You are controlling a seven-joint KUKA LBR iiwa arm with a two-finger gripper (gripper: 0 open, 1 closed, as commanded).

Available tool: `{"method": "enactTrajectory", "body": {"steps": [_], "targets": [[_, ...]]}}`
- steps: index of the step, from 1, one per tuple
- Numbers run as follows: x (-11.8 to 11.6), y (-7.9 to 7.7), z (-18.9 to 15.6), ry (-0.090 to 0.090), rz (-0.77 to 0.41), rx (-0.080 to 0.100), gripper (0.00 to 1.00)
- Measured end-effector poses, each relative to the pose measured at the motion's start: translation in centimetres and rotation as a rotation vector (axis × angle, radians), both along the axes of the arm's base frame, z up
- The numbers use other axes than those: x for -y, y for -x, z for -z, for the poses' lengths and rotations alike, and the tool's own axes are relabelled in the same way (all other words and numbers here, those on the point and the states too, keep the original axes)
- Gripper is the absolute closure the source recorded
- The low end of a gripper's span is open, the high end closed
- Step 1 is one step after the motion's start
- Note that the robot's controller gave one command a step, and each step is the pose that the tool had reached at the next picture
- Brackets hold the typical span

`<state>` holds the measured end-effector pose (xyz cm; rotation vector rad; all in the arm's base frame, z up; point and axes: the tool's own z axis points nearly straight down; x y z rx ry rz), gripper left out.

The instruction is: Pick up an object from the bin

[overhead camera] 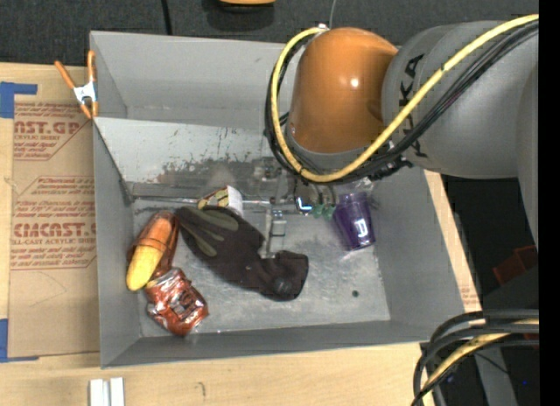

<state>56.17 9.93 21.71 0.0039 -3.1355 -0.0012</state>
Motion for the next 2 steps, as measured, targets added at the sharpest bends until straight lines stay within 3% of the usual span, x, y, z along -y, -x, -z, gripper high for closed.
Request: {"method": "enactTrajectory", "body": {"steps": [1, 2], "targets": [[0.1, -0.2, -0.5, -0.001, 0.002, 0.008, 0.00], [0.5, 0.1, 4.3, 0.000, -0.060, 0.014, 0.00]]}}
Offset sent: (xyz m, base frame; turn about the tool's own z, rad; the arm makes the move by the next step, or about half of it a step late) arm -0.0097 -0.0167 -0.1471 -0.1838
